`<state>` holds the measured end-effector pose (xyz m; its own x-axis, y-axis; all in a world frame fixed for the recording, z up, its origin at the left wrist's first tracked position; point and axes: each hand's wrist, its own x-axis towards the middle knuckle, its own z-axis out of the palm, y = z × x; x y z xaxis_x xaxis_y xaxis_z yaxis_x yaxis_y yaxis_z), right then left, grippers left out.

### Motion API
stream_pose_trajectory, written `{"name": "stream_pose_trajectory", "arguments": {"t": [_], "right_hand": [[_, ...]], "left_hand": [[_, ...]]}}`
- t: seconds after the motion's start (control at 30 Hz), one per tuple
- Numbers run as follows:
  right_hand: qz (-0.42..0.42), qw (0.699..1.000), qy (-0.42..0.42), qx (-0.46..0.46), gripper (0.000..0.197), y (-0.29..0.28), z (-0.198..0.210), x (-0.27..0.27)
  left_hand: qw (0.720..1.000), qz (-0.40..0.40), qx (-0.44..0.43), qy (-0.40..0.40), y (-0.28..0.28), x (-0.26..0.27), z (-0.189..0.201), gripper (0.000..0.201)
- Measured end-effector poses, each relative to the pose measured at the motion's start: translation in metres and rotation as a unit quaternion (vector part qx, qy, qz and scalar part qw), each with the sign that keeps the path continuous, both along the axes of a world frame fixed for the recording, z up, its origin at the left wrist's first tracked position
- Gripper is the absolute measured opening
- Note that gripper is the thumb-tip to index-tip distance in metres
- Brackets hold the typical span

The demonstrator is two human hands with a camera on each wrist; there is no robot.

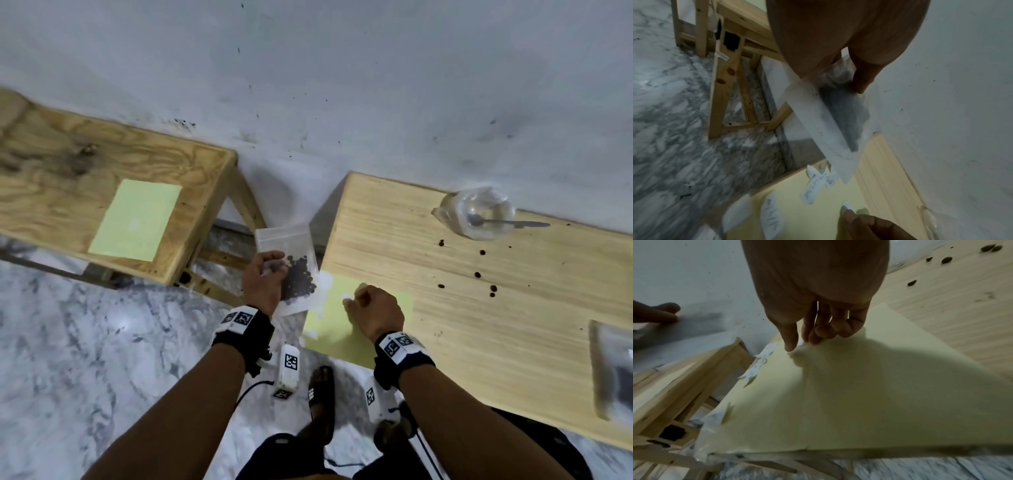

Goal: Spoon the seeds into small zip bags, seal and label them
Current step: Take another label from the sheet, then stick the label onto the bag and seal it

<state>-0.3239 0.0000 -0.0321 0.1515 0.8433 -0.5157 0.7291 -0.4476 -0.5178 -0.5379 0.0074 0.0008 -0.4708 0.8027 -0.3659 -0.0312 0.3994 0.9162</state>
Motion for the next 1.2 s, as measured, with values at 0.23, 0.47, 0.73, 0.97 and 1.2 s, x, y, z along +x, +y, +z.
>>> {"name": "stream_pose_trajectory", "arguments": {"t": [0.23, 0.47, 0.73, 0.97, 1.2], "right_hand": [[-0.02, 0.999, 0.013, -0.023, 0.016, 0.013, -0.008, -0.008], [0.032, 0.999, 0.025, 0.03, 0.013, 0.008, 0.001, -0.012], [-0.054, 0.983, 0.167, 0.048, 0.02, 0.013, -0.01, -0.008], [-0.065, 0.955, 0.285, 0.06, 0.017, 0.017, 0.014, 0.011], [-0.102, 0.924, 0.358, 0.094, 0.011, 0.03, 0.057, 0.022]], "left_hand": [[1.0, -0.01, 0.0, -0.019, 0.0, -0.003, -0.007, 0.022], [1.0, -0.027, 0.006, -0.005, 0.006, 0.005, -0.011, 0.025], [1.0, -0.03, -0.009, -0.001, 0.003, 0.005, -0.011, 0.025], [0.999, -0.035, -0.017, -0.019, 0.006, 0.018, -0.009, 0.021], [0.996, -0.092, 0.01, 0.003, 0.014, 0.06, 0.015, 0.027]]}}
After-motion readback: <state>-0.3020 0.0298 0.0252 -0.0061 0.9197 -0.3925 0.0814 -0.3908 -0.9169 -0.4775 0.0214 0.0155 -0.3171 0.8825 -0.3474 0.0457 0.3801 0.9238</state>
